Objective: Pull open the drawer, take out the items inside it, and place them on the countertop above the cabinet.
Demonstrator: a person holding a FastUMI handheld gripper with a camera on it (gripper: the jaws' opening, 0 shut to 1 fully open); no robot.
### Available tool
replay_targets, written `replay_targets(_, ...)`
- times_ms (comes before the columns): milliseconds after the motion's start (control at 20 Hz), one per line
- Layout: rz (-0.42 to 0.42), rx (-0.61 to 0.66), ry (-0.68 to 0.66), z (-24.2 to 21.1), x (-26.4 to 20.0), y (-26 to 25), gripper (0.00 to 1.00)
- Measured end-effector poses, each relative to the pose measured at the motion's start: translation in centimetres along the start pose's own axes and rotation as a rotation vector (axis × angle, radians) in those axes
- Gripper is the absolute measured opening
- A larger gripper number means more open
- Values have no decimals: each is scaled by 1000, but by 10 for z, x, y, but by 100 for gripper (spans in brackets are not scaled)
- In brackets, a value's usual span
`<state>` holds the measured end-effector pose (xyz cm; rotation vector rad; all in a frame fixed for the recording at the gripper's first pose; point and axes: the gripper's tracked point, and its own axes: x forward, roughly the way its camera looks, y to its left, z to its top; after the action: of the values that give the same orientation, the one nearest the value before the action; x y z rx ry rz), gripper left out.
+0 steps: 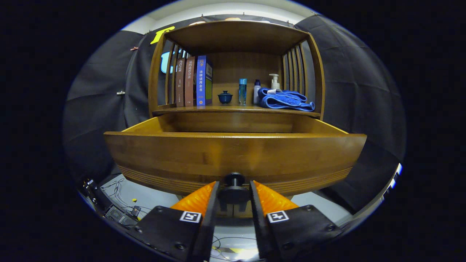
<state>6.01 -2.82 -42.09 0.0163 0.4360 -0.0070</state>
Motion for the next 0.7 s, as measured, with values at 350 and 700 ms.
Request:
replay_targets(350,57,32,-100,45,-33,4,98)
replay_targets(700,166,58,-325,182,-67,13,98)
